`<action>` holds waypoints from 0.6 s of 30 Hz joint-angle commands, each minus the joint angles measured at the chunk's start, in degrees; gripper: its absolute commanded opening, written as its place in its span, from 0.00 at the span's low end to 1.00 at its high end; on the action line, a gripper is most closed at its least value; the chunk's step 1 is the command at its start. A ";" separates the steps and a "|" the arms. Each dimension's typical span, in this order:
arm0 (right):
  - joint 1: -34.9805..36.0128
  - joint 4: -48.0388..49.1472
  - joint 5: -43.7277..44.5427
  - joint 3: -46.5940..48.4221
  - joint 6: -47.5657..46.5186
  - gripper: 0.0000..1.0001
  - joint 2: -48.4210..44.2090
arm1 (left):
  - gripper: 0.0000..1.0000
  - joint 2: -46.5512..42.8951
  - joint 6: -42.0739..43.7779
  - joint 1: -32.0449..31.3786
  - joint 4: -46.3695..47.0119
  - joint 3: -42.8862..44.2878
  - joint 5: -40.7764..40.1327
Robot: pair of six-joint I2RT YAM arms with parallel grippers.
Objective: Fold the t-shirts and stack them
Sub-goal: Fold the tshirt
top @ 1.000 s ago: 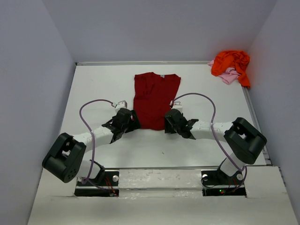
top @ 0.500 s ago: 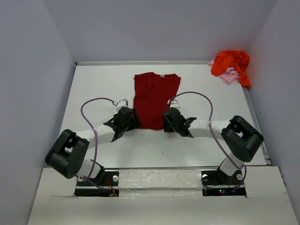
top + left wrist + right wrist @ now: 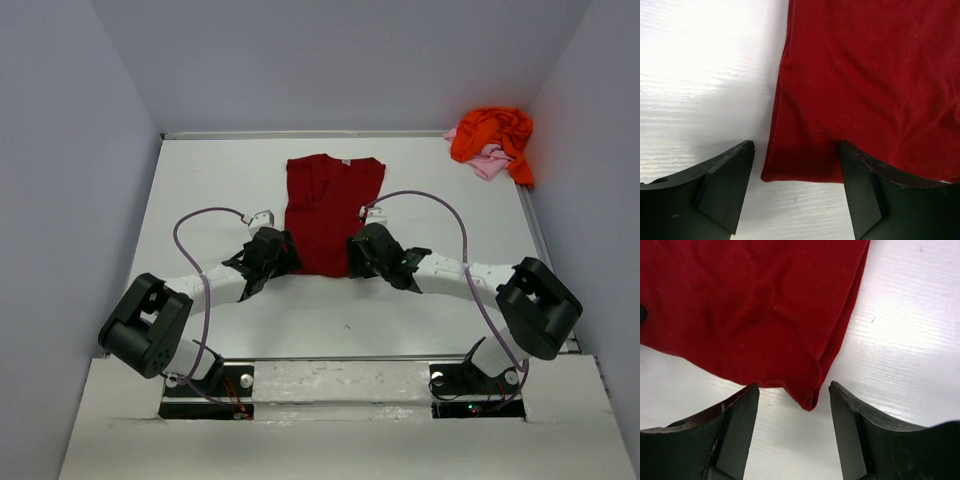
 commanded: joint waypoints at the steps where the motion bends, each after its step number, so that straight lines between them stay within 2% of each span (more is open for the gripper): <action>1: -0.58 0.40 0.87 3.20 -1.12 0.64 5.13 | 0.81 1.14 0.58 -0.16 -1.37 0.90 0.17; 7: -0.58 1.98 1.40 3.47 -0.33 0.63 9.81 | 0.81 1.40 0.67 -0.16 -1.45 1.08 0.26; 9: -0.58 2.51 1.40 3.03 -0.41 0.59 10.51 | 0.77 1.41 0.76 -0.16 -1.37 0.99 0.09; 10: -0.58 2.51 1.57 2.68 -0.24 0.57 10.51 | 0.68 1.67 0.84 -0.16 -1.28 0.99 0.17; 11: -0.58 2.60 1.40 2.42 -0.24 0.54 10.43 | 0.64 1.84 0.93 -0.16 -1.19 0.99 0.26; 12: -0.58 2.60 1.40 2.24 -0.06 0.41 10.25 | 0.58 1.93 1.02 -0.16 -1.10 0.99 0.52; 14: -0.58 2.68 1.22 1.19 0.29 0.25 9.20 | 0.42 2.19 1.20 -0.16 -0.58 0.81 1.31; 15: -0.58 2.51 1.22 0.92 0.46 0.11 8.32 | 0.15 2.11 1.11 -0.25 -0.14 0.72 1.58; 16: -0.58 2.33 0.96 0.66 0.55 0.05 7.97 | 0.00 2.11 0.93 -0.25 -0.14 0.55 1.49; 17: -0.58 1.98 0.87 0.48 0.55 0.00 7.62 | 0.00 2.11 0.76 -0.25 -0.14 0.55 1.49; 18: -0.58 1.46 0.70 0.31 0.90 0.00 7.26 | 0.00 1.93 0.76 -0.34 -0.05 0.29 1.58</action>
